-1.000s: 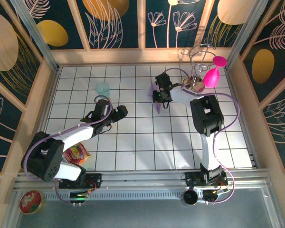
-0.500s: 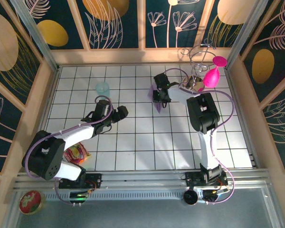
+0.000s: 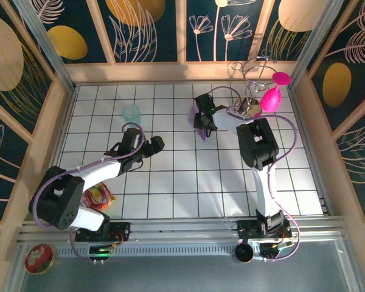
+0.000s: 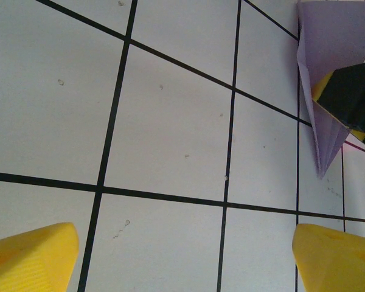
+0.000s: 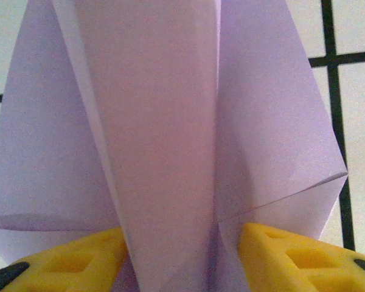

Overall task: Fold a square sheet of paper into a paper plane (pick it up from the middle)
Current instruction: Move the paper plane to the top-center of the table.

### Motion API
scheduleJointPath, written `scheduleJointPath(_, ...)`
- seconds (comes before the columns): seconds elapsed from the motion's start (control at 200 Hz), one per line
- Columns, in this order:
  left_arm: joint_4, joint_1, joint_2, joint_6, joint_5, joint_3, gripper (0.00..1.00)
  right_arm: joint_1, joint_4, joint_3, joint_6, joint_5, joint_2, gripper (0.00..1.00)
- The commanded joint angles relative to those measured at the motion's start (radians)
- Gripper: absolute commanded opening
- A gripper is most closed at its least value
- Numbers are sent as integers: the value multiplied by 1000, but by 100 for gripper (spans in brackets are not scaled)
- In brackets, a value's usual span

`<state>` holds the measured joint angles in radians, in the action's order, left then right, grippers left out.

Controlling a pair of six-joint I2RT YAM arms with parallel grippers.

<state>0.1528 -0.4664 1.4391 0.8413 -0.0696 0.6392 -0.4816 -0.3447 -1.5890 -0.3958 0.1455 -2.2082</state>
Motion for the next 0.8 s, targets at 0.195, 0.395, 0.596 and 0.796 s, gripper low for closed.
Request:
scheduleJointPath(0.195,-1,5,-1,-14,-9,5,91,12,-28,21,-23,56,-61,55)
scheduleJointPath(0.395,-34,5,-46,-31,35,31,91,11,-14,26,-22,25,106,60)
scheduleJointPath(0.596,-61,5,-144,-57,196,54,96,14,60,126,-14,51,372,66)
scheduleJointPath(0.796,-5,6,-244,-108,429,42,99,38,227,397,-2,158,702,71)
